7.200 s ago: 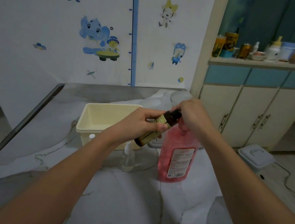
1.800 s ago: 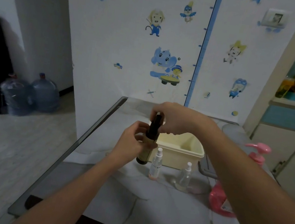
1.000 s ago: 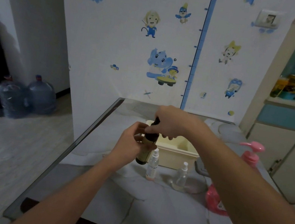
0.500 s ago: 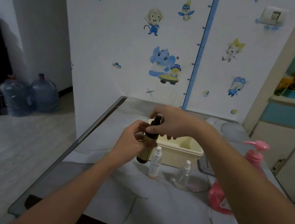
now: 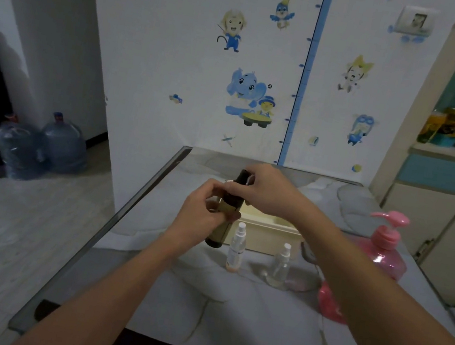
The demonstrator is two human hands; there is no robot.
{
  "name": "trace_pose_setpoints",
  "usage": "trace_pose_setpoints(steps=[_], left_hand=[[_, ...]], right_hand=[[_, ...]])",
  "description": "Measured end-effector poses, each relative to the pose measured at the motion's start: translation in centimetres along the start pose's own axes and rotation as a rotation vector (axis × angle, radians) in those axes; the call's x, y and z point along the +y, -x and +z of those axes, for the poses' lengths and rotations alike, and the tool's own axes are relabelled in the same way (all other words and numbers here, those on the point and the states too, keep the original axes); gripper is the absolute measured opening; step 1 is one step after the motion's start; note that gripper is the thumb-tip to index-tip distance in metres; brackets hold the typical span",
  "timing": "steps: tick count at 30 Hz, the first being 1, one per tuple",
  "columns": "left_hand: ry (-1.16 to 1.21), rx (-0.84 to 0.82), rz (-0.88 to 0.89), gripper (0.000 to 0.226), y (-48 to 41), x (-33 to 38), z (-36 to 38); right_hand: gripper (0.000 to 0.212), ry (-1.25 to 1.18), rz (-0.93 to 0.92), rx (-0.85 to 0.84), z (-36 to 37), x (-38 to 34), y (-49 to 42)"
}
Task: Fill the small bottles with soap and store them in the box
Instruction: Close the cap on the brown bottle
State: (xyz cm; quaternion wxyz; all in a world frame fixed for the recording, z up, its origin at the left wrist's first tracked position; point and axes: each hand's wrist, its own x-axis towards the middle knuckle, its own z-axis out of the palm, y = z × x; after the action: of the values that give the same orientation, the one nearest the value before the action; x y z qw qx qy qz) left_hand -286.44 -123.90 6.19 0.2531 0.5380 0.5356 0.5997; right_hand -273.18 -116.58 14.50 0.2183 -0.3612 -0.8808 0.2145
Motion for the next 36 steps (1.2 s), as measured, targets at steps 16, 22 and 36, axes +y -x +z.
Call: trace_pose_setpoints(steps=[16, 22, 36], left_hand=[[-0.085, 0.148, 0.048, 0.042, -1.6, 0.6, 0.4], [-0.062, 0.191, 0.031, 0.043, -2.5, 0.5, 1.2], [-0.085, 0.136, 0.055, 0.043, -6.0, 1.4, 4.8]], right_hand=[[0.019, -0.165, 0.131, 0.474, 2.5, 6.1, 4.2], [0.011, -0.023, 0.289, 0.464, 7.9, 14.3, 9.9], [0.102, 0.286, 0.399, 0.041, 12.8, 21.1, 12.9]])
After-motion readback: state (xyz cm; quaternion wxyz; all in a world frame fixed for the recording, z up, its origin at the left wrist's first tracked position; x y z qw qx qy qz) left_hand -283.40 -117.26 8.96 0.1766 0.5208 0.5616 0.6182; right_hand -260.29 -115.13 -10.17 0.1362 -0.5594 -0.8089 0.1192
